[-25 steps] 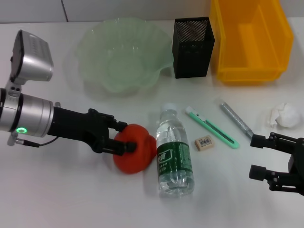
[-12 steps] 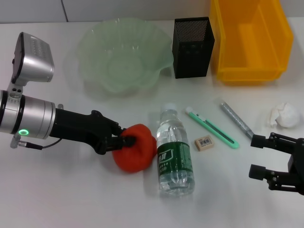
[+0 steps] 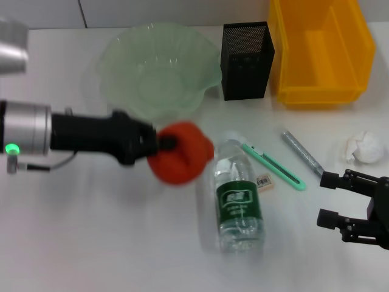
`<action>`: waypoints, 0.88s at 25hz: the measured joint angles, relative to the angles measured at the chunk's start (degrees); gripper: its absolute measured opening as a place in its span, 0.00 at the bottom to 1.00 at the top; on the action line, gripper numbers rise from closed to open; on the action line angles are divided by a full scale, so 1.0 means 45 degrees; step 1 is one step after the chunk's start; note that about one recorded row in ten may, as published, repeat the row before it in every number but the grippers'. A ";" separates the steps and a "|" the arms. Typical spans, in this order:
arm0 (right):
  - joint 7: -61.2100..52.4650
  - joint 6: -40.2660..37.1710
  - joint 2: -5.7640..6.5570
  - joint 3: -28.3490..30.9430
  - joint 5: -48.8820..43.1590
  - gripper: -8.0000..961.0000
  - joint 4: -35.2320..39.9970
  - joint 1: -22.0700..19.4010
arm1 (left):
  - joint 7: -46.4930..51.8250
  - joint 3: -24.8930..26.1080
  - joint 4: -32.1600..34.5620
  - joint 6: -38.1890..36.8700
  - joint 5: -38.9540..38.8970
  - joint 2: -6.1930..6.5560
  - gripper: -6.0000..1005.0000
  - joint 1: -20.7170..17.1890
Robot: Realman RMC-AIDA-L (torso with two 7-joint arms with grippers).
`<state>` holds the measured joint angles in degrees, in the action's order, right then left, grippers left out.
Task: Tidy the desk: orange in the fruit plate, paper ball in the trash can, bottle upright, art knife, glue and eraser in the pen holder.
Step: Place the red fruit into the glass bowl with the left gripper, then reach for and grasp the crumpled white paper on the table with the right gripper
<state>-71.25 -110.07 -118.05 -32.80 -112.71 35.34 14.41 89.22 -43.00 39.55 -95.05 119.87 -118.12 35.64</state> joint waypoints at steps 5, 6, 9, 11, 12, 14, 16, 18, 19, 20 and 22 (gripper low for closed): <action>0.0154 0.0144 0.0070 0.0004 0.0040 0.86 -0.0521 0.0120 | -0.0019 0.0975 0.0238 0.0788 -0.1379 -0.0013 0.07 0.0412; 0.0165 0.0147 0.0070 0.0004 0.0043 0.86 -0.0555 0.0138 | -0.0046 0.1115 0.0212 0.1410 -0.1823 -0.0025 0.07 0.0483; 0.0259 0.0164 0.0023 0.0004 0.0047 0.86 -0.0588 0.0149 | -0.0074 0.1129 0.0114 0.3330 -0.2722 -0.0062 0.09 0.0576; 0.0313 0.0208 -0.0012 0.0003 0.0048 0.86 -0.0606 0.0144 | -0.0042 0.0694 -0.0126 0.5156 -0.2887 -0.0088 0.11 0.0742; 0.0320 0.0254 -0.0021 0.0005 0.0048 0.86 -0.0644 0.0139 | -0.0027 0.0492 -0.0260 0.5688 -0.2883 -0.0093 0.12 0.0805; 0.0328 0.0394 -0.0022 0.0004 0.0049 0.86 -0.0783 0.0139 | 0.0000 -0.0193 -0.0576 0.7065 -0.2879 -0.0111 0.14 0.0909; 0.0336 0.0540 -0.0023 0.0003 0.0048 0.86 -0.0918 0.0145 | 0.0030 -0.0984 -0.0762 0.8208 -0.2956 -0.0163 0.15 0.0933; 0.0340 0.0621 -0.0023 0.0002 0.0048 0.86 -0.0964 0.0151 | 0.0032 -0.1475 -0.0865 0.8743 -0.3145 -0.0193 0.17 0.0938; 0.0340 0.0630 -0.0022 0.0004 0.0049 0.86 -0.0973 0.0151 | -0.0017 -0.1747 -0.0902 0.8910 -0.3424 -0.0204 0.18 0.0912; 0.0341 0.0635 -0.0023 0.0003 0.0048 0.86 -0.0987 0.0153 | -0.0081 -0.1929 -0.0916 0.8965 -0.3713 -0.0204 0.19 0.0868; 0.0343 0.0644 -0.0022 0.0003 0.0048 0.86 -0.0999 0.0161 | -0.0239 -0.2156 -0.0913 0.8911 -0.4288 -0.0194 0.24 0.0745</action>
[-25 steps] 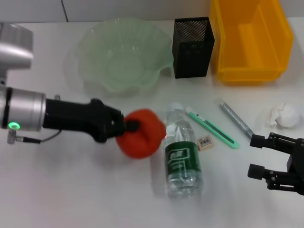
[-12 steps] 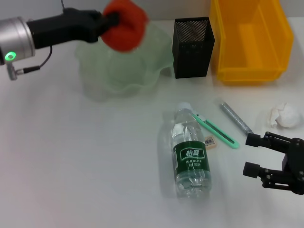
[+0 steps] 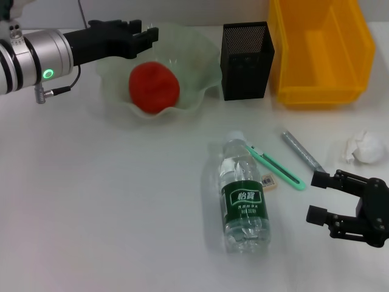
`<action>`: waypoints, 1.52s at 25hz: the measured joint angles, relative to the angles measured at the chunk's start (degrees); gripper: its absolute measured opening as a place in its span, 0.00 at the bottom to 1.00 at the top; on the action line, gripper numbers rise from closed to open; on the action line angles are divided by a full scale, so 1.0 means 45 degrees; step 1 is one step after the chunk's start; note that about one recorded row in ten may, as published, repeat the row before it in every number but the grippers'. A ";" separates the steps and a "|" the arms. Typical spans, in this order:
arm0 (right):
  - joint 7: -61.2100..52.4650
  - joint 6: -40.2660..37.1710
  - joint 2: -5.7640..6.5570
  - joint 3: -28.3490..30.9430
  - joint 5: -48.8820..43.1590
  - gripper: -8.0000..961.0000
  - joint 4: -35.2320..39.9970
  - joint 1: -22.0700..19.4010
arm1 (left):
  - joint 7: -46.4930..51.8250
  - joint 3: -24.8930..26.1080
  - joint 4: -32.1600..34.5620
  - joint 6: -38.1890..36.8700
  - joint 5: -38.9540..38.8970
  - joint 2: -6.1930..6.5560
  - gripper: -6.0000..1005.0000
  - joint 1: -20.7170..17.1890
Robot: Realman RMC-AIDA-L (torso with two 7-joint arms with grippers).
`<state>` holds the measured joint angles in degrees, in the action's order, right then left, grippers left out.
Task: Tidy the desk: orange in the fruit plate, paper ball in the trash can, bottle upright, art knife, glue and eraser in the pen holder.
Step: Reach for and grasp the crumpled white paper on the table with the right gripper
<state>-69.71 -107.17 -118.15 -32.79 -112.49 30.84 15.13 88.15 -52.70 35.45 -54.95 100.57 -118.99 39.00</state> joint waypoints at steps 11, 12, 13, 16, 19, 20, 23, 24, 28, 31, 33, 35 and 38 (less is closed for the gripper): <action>-0.0656 -0.0477 0.0216 0.1564 0.0023 0.86 0.0533 0.0117 | -0.1490 -0.0170 0.1214 -0.6908 -0.1388 0.0511 0.72 -0.1836; -0.1029 -0.0657 0.0300 0.1870 0.0028 0.86 0.0886 0.0134 | -0.1576 -0.0154 0.1259 -0.8182 -0.1202 0.0684 0.74 -0.2309; -0.1422 -0.0799 0.0353 0.2088 0.0023 0.86 0.1329 0.0132 | -0.1614 -0.0146 0.1264 -0.8466 -0.1166 0.0745 0.77 -0.2500; -0.3240 -0.0945 0.0485 0.2447 -0.0062 0.86 0.3885 0.0211 | -0.1980 -0.0140 0.1283 -0.9254 -0.1017 0.1066 0.83 -0.3345; -0.5805 -0.0874 0.0532 0.2436 -0.0605 0.86 0.7143 0.0509 | -0.2076 -0.0047 0.1302 -0.9436 -0.0903 0.1225 0.83 -0.3823; -0.6832 -0.0878 0.0549 0.2397 -0.0991 0.86 0.8454 0.0733 | -0.2078 -0.0041 0.1307 -0.9462 -0.0890 0.1270 0.83 -0.3957; -1.0021 -0.0980 0.0567 0.1637 -0.3140 0.86 1.1954 0.1623 | -0.2080 -0.0038 0.1244 -0.9479 -0.0830 0.1325 0.83 -0.4081; -1.0021 -0.0980 0.0567 0.1637 -0.3140 0.86 1.1954 0.1623 | -0.2080 -0.0038 0.1244 -0.9479 -0.0830 0.1325 0.83 -0.4081; -1.2332 -0.0759 0.0644 -0.0481 -0.7613 0.86 1.3066 0.3183 | -0.1996 -0.0042 0.1270 -0.9362 -0.0486 0.1330 0.83 -0.4090; -1.2441 -0.0077 0.0220 -0.1235 -0.9517 0.86 1.2462 0.3859 | -0.1996 -0.0042 0.1270 -0.9362 -0.0486 0.1330 0.83 -0.4090; -1.2447 0.0282 0.0027 -0.1498 -0.9994 0.86 1.2228 0.3986 | -0.1963 -0.0046 0.1275 -0.9280 -0.0365 0.1308 0.83 -0.3993; -1.2480 0.1050 -0.0200 -0.2054 -1.0626 0.86 1.1746 0.4078 | -0.1967 -0.0046 0.1270 -0.9226 -0.0351 0.1248 0.83 -0.3961; -1.2708 0.2013 -0.0245 -0.2877 -1.0714 0.86 1.0462 0.4175 | -0.1968 -0.0047 0.1280 -0.9219 -0.0319 0.1220 0.83 -0.3958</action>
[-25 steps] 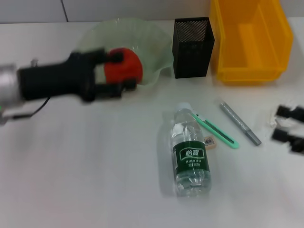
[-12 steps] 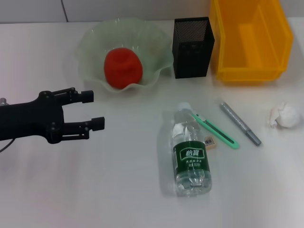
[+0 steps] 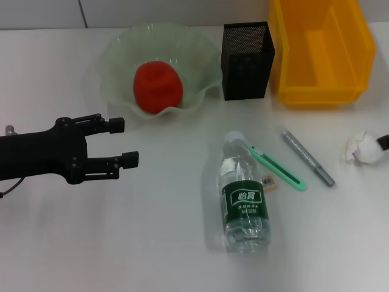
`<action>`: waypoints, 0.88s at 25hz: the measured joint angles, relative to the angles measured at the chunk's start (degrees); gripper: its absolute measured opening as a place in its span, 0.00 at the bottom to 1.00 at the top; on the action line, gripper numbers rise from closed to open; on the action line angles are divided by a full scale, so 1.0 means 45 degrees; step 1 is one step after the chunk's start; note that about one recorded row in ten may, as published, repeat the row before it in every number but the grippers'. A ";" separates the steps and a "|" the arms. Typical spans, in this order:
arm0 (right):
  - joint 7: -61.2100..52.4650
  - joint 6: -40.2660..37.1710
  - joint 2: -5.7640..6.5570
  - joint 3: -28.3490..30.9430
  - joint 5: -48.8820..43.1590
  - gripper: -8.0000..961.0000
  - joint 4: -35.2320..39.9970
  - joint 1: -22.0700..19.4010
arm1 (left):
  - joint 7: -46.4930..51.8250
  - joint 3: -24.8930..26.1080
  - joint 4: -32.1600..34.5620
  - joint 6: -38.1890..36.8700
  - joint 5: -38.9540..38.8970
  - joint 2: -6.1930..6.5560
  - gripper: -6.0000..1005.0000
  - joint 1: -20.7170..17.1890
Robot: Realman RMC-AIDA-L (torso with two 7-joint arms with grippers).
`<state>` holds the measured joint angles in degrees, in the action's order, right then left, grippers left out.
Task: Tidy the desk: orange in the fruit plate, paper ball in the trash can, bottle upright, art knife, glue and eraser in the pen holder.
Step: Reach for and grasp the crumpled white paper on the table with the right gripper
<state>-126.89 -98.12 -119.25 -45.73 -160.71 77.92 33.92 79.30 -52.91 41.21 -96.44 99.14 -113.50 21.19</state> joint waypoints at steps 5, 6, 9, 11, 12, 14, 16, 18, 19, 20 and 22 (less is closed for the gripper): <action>-0.0021 0.0681 0.0030 -0.0192 0.0000 0.86 -0.0992 0.0132 | 0.0017 0.0000 -0.0025 0.0051 0.0139 0.0016 0.83 -0.0001; -0.0020 0.0870 0.0032 -0.0324 -0.0037 0.86 -0.1183 0.0149 | 0.0017 0.0000 -0.0025 0.0051 0.0139 0.0016 0.83 -0.0001; -0.0037 0.1359 0.0035 -0.0719 -0.0089 0.86 -0.1368 0.0106 | -0.0025 0.0000 -0.0047 0.0133 0.0140 -0.0007 0.83 -0.0044; -0.0052 0.1579 0.0030 -0.0939 -0.0083 0.86 -0.1427 0.0061 | -0.0025 0.0000 -0.0047 0.0133 0.0140 -0.0007 0.83 -0.0044; -0.0058 0.1662 0.0023 -0.1031 -0.0069 0.86 -0.1475 0.0048 | -0.0036 0.0001 -0.0054 0.0194 0.0140 -0.0023 0.83 -0.0038; -0.0077 0.2022 0.0015 -0.1248 -0.0047 0.86 -0.1926 0.0081 | -0.0059 -0.0011 -0.0056 0.0303 0.0140 -0.0065 0.83 -0.0020; -0.0074 0.2168 0.0023 -0.1268 -0.0047 0.86 -0.2150 0.0122 | -0.0067 -0.0033 -0.0056 0.0354 0.0140 -0.0079 0.83 -0.0015; -0.0024 0.2605 0.0037 -0.1276 -0.0045 0.86 -0.2758 0.0281 | -0.0069 -0.0052 -0.0056 0.0402 0.0140 -0.0086 0.83 -0.0008; -0.0024 0.2605 0.0037 -0.1276 -0.0045 0.86 -0.2758 0.0281 | -0.0069 -0.0052 -0.0056 0.0402 0.0140 -0.0086 0.83 -0.0008; -0.0003 0.2914 0.0038 -0.1299 -0.0048 0.86 -0.3144 0.0404 | -0.0067 -0.0067 -0.0056 0.0438 0.0138 -0.0094 0.83 0.0008; 0.0004 0.3050 0.0038 -0.1357 -0.0052 0.86 -0.3357 0.0460 | -0.0067 -0.0076 -0.0056 0.0459 0.0137 -0.0114 0.83 0.0016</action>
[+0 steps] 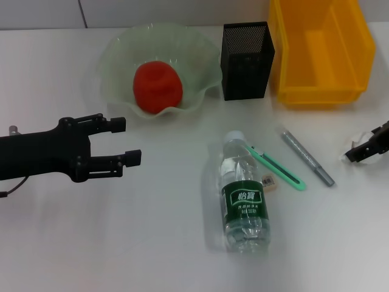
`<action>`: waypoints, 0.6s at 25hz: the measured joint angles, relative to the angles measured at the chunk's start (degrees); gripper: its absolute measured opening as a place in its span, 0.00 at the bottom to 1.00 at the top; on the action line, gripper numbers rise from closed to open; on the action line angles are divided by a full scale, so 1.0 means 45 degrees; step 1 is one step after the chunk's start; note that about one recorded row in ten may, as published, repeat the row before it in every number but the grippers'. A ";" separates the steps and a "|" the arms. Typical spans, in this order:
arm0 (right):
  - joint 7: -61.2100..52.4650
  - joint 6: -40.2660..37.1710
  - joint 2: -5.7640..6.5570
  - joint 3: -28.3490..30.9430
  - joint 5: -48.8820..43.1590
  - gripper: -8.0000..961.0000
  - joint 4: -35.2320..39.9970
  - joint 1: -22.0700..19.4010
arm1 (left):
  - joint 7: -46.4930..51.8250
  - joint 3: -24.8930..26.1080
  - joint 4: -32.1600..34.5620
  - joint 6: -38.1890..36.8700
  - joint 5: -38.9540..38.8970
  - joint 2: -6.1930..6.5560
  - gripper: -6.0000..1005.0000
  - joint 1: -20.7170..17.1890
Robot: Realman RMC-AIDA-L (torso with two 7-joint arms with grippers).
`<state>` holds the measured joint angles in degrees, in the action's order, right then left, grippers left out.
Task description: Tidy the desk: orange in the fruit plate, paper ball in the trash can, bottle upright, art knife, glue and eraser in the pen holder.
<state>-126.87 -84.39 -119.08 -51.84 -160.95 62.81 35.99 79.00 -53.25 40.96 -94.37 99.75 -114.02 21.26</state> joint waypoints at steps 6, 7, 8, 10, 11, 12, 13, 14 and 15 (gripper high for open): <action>0.0016 0.0547 -0.0008 -0.0397 0.0037 0.82 -0.0393 0.0098 | 0.0072 -0.0023 0.0000 0.0097 -0.0001 -0.0022 0.83 0.0092; 0.0016 0.0547 -0.0008 -0.0397 0.0037 0.81 -0.0393 0.0098 | 0.0080 -0.0033 0.0000 0.0101 -0.0001 -0.0030 0.83 0.0112; 0.0032 0.0504 -0.0010 -0.0399 0.0051 0.79 -0.0337 0.0082 | 0.0080 -0.0033 0.0000 0.0101 -0.0001 -0.0030 0.83 0.0112; 0.0047 0.0468 -0.0011 -0.0402 0.0051 0.76 -0.0322 0.0082 | 0.0080 -0.0033 0.0000 0.0101 -0.0001 -0.0030 0.83 0.0112; 0.0068 0.0318 -0.0012 -0.0393 0.0054 0.75 -0.0226 0.0060 | 0.0085 -0.0028 0.0000 0.0111 0.0000 -0.0055 0.83 0.0129; 0.0068 0.0318 -0.0012 -0.0393 0.0054 0.73 -0.0226 0.0060 | 0.0085 -0.0028 0.0000 0.0111 0.0000 -0.0055 0.83 0.0129; 0.0080 -0.0074 -0.0010 -0.0311 0.0155 0.72 0.0191 -0.0020 | 0.0088 -0.0008 -0.0006 0.0145 -0.0001 -0.0071 0.83 0.0134; 0.0080 -0.0074 -0.0010 -0.0311 0.0155 0.70 0.0191 -0.0020 | 0.0088 -0.0008 -0.0006 0.0145 -0.0001 -0.0071 0.83 0.0134; 0.0085 -0.0386 -0.0010 -0.0272 0.0349 0.69 0.0577 -0.0097 | 0.0088 -0.0008 -0.0006 0.0145 -0.0001 -0.0071 0.83 0.0134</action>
<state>-126.49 -86.13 -119.13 -53.06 -159.38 65.41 35.56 79.39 -53.29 40.93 -93.72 99.75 -114.34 21.86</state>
